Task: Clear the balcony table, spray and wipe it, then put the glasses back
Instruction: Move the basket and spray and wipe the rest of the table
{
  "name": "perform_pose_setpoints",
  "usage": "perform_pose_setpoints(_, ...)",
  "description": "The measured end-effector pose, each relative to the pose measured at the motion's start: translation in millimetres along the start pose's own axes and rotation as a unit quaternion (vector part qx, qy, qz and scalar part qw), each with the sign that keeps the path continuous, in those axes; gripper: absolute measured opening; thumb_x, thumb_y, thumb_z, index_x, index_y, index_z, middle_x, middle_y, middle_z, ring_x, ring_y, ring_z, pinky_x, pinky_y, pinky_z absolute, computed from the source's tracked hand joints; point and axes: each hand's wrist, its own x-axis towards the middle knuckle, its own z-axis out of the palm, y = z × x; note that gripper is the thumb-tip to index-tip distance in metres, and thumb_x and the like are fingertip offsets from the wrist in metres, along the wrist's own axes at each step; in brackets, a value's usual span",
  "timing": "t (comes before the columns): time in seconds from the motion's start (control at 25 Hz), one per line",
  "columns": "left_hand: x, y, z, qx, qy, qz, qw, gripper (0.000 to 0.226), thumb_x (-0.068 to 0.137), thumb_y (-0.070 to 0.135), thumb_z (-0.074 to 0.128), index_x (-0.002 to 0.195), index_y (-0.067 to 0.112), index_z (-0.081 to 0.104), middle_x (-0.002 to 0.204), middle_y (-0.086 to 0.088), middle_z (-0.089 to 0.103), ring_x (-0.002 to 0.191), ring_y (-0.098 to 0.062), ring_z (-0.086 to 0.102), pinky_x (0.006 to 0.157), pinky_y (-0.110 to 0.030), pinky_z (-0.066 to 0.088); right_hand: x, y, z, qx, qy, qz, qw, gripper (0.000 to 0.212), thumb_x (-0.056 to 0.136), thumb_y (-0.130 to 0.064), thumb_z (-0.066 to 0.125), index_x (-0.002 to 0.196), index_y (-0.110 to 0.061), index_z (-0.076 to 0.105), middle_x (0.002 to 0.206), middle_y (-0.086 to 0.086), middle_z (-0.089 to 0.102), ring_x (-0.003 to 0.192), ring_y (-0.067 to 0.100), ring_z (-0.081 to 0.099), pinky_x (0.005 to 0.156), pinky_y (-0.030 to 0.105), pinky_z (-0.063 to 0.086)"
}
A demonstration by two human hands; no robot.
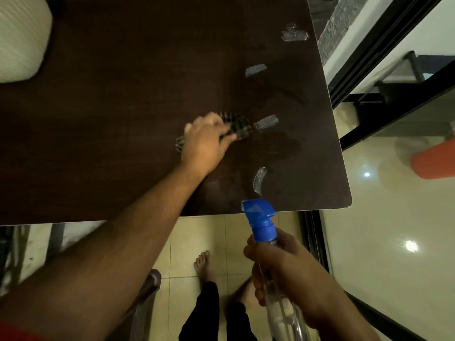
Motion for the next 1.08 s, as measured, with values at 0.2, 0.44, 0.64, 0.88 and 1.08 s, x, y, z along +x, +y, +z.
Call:
perform_pose_setpoints(0.2,-41,10,-2,-0.031,-0.027,0.007,0.999,0.033,0.088,0.039,0.061,0.115,0.021,0.068,0.104,0.002,0.058,0.097,-0.021,0.051,0.08,-0.032,0.027,-4,0,-14,-0.009,0.009,-0.028,1.0,0.03,0.086,-0.021,0.065,0.113,-0.021,0.054,0.064,0.013,0.059,0.054,0.025,0.055,0.058,0.036,0.049)
perform_pose_setpoints(0.44,-133,-7,-30,-0.029,-0.087,0.102,0.991,0.042,0.087,0.045,0.045,0.114,0.021,0.067,0.101,0.003,0.056,0.089,-0.02,0.05,0.072,-0.033,0.034,-8,-2,-31,-0.005,0.006,-0.074,0.997,0.031,0.086,-0.029,0.067,0.113,-0.021,0.054,0.062,0.011,0.06,0.053,0.022,0.057,0.054,0.028,0.049)
perform_pose_setpoints(0.64,-28,-65,-33,0.029,0.02,-0.127,0.991,0.035,0.089,0.039,0.056,0.11,0.013,0.067,0.108,-0.01,0.059,0.1,-0.033,0.056,0.087,-0.043,0.045,-10,6,-37,0.001,0.008,-0.079,0.997,0.033,0.085,-0.03,0.068,0.113,-0.022,0.054,0.062,0.008,0.06,0.053,0.023,0.058,0.059,0.031,0.052)
perform_pose_setpoints(0.88,-81,37,-7,-0.01,-0.084,0.031,0.996,0.03,0.089,0.037,0.058,0.112,0.021,0.066,0.1,0.001,0.053,0.094,-0.02,0.048,0.08,-0.036,0.037,-15,11,-34,0.014,0.008,-0.084,0.996,0.03,0.086,-0.029,0.066,0.112,-0.021,0.055,0.061,0.01,0.059,0.052,0.022,0.057,0.052,0.027,0.048)
perform_pose_setpoints(1.08,-147,-8,-39,0.012,-0.098,0.079,0.992,0.04,0.087,0.04,0.049,0.113,0.017,0.068,0.101,0.0,0.058,0.089,-0.022,0.051,0.073,-0.035,0.036,-14,16,-45,0.03,0.003,-0.083,0.996,0.03,0.086,-0.027,0.067,0.111,-0.018,0.055,0.06,0.01,0.057,0.05,0.02,0.056,0.05,0.025,0.048)
